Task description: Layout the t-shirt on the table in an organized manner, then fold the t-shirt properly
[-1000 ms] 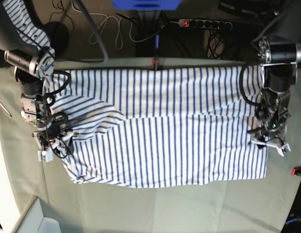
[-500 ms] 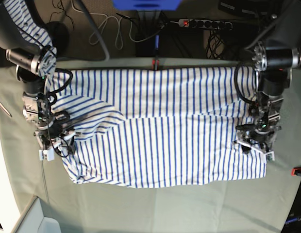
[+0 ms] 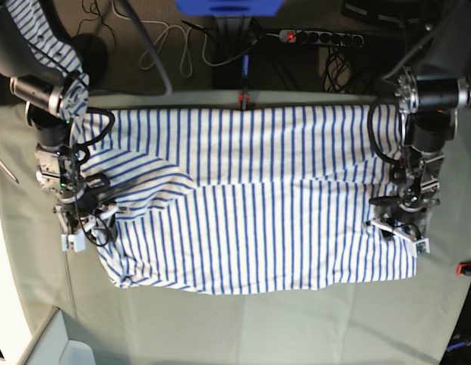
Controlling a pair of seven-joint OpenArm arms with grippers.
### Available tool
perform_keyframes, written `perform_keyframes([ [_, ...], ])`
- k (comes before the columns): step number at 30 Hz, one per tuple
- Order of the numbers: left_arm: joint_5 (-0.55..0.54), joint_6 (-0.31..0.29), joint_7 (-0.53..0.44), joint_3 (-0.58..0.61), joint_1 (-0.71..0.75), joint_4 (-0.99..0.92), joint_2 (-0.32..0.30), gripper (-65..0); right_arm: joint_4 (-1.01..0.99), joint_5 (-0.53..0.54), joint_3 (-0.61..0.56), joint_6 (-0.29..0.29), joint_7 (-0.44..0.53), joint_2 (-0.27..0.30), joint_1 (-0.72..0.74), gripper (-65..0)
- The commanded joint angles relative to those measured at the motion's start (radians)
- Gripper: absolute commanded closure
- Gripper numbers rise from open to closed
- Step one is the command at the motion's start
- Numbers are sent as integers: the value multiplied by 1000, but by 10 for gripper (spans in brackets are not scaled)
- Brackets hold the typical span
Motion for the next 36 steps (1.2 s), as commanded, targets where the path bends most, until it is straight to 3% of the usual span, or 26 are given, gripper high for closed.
perform_keyframes([
  [1, -2, -8, -1, 0, -22, 7, -7, -160, 7, -5, -1, -2, -15, 10, 13, -165],
  [3, -2, -8, -1, -2, -22, 7, -7, -22, 7, -5, -1, -2, -13, 10, 13, -91],
  [4, -2, -8, -1, -2, -22, 7, -7, 0, 7, -5, -1, -2, -13, 10, 15, -57],
  [6, -2, -8, 2, -2, -22, 18, -7, -15, 9, -5, -1, -2, -13, 10, 16, 0],
  [10, -3, -8, 7, -2, -20, 53, -7, 0, 44, -5, 3, 1, -12, 7, 13, 0],
  [15, -3, -7, 18, -3, 69, 256, -6, 0, 227, 1, 6, 2, -12, -4, -68, 0],
  [20, -5, -7, 182, -86, 185, 525, 11, 0, 429, 2, 6, 99, -13, -41, -185, 0],
  [23, 4, -8, 240, -191, 239, 646, 47, 0, 517, 19, 26, 110, -13, -61, -244, 0],
  [27, -2, -14, 337, -275, 333, 804, 68, 0, 633, 130, 57, 111, -24, -65, -336, 0],
  [36, -3, -16, 366, -287, 494, 940, 80, 0, 728, 216, 51, 111, -13, -62, -544, 0],
])
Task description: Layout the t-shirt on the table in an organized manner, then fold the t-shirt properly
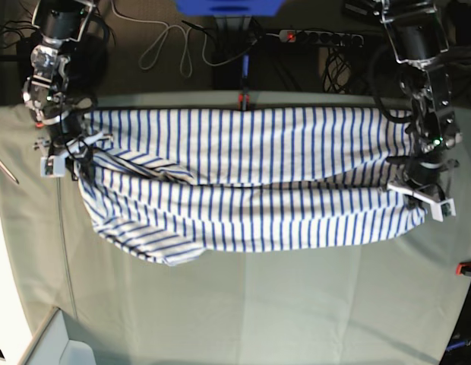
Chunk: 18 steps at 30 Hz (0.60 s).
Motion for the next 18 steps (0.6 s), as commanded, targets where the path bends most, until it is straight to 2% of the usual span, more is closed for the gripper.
perform_keyframes([
  [1, -1, 2, -27, -5, -3, 21, -13, 0, 20, 20, 2, 8, 32, 14, 10, 0],
  [6, -1, 2, -29, -31, 40, 29, -7, 0, 21, 20, 5, 11, 32, 11, -18, 0],
  [9, -1, 1, -26, -74, 43, 29, 0, 0, 21, 20, 7, 75, 32, 11, -25, 0],
  [13, -1, 1, -23, -79, 40, 18, 0, -1, 21, 15, 2, 78, 20, 11, -24, 0],
  [14, -1, 1, -10, -79, 39, 19, 5, -2, 21, 15, 2, 78, 20, 11, -24, -17],
  [16, -1, 1, 33, -79, 37, 30, 13, -26, 21, 15, 3, 78, 20, 11, -24, -93],
  [18, -1, 1, 79, -82, 26, 30, 11, -88, 21, 15, 3, 78, 20, 12, -24, -177],
])
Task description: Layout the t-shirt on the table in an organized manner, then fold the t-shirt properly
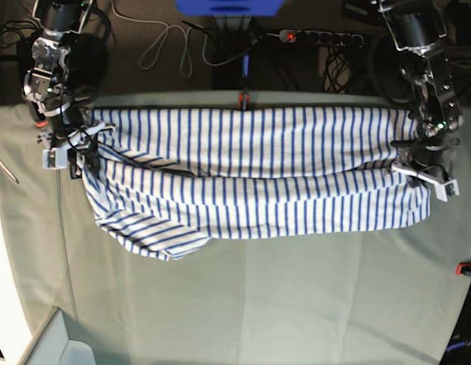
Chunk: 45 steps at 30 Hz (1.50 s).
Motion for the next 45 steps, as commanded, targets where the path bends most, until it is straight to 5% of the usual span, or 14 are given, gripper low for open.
perform_keyframes([
  [1, 0, 1, -9, -10, -29, 20, -14, -134, 15, 12, 4, 27, 27, 16, 7, -223],
  [6, 0, 1, 113, -40, -3, 120, -12, -315, 85, 18, 65, 27, 32, 17, 0, -365],
  [13, -24, 1, 153, -192, -10, 289, 34, -320, 180, 18, 113, 27, 21, -4, 3, -372],
  [24, -26, 1, 137, -195, -333, -230, -71, -320, 181, 10, -1, 27, 20, -4, 49, -372],
  [31, -17, 9, -71, -166, -358, -346, -71, -320, 180, 10, -22, 27, 20, -4, 47, -372],
  [45, -18, 7, -271, -83, -419, -656, -115, -320, 181, 9, -24, 27, -39, 1, 70, -372],
])
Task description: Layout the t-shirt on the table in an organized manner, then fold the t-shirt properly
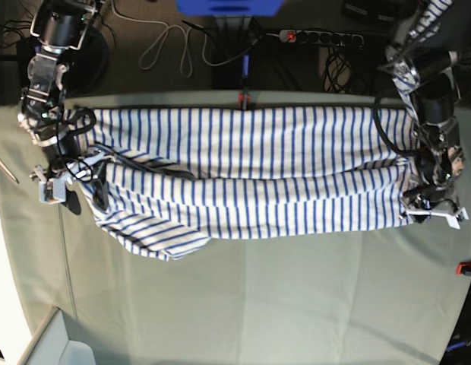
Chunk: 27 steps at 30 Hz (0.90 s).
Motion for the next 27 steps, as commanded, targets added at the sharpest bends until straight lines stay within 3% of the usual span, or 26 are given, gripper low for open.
perform_keyframes([
  [1, -3, -6, -14, 0, -20, -1, -14, -320, 21, 15, 3, 17, 6, 14, 18, -372],
  [6, -3, -7, -27, 0, -20, -3, -16, -304, 23, 15, 3, 17, -32, 15, 60, -372],
  [11, -3, -7, -27, 0, -20, -5, -17, -170, 3, 15, -2, 17, -45, 15, 143, -373],
  [15, -3, -9, -27, 0, -17, -5, -17, -100, -92, 15, -96, 17, -144, 38, 255, -385],
  [18, -3, -9, -27, 0, -15, -5, -17, 0, -184, 15, -172, 17, -166, 57, 321, -394],
  [27, -3, -9, -22, 0, -12, -6, -17, 0, -410, 15, -281, 17, -161, 84, 442, -396],
])
